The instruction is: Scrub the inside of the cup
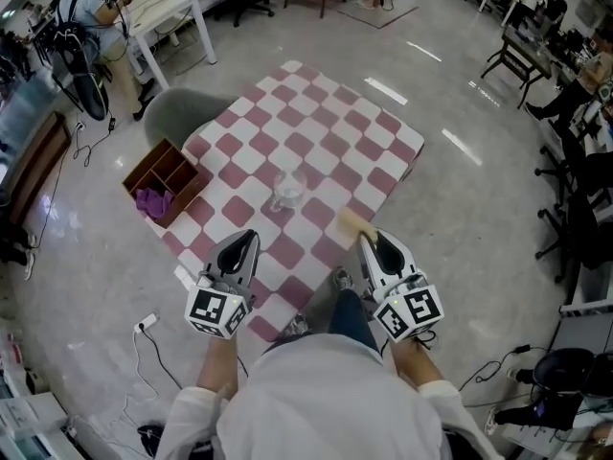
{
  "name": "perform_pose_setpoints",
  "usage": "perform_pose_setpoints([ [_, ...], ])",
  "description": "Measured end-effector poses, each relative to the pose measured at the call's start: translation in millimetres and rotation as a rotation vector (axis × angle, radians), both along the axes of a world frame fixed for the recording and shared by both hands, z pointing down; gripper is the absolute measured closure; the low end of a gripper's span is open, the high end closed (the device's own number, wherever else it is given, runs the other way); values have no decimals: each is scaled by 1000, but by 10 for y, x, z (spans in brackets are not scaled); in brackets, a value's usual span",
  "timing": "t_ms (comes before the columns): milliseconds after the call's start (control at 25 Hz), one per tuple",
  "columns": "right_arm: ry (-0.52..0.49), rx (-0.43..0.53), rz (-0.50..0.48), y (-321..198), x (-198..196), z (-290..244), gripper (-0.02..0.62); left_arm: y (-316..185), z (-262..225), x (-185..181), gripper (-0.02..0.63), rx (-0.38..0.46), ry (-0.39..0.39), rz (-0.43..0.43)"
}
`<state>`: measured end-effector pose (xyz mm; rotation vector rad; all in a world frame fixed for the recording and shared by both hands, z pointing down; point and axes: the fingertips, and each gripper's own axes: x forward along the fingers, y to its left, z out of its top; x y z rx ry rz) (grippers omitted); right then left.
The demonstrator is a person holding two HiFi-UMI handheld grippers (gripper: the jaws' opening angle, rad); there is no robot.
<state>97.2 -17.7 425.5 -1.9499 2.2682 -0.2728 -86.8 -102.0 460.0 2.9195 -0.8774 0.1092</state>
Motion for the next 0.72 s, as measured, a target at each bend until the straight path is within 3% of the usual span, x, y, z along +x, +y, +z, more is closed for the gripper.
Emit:
perform_pose_setpoints([
  [400, -2, 3, -135, -666, 67, -26, 508, -324, 13, 16, 563, 7, -11, -105],
  [720, -3, -10, -235, -1085, 112, -30, 508, -484, -1, 140, 563, 40, -25, -142],
])
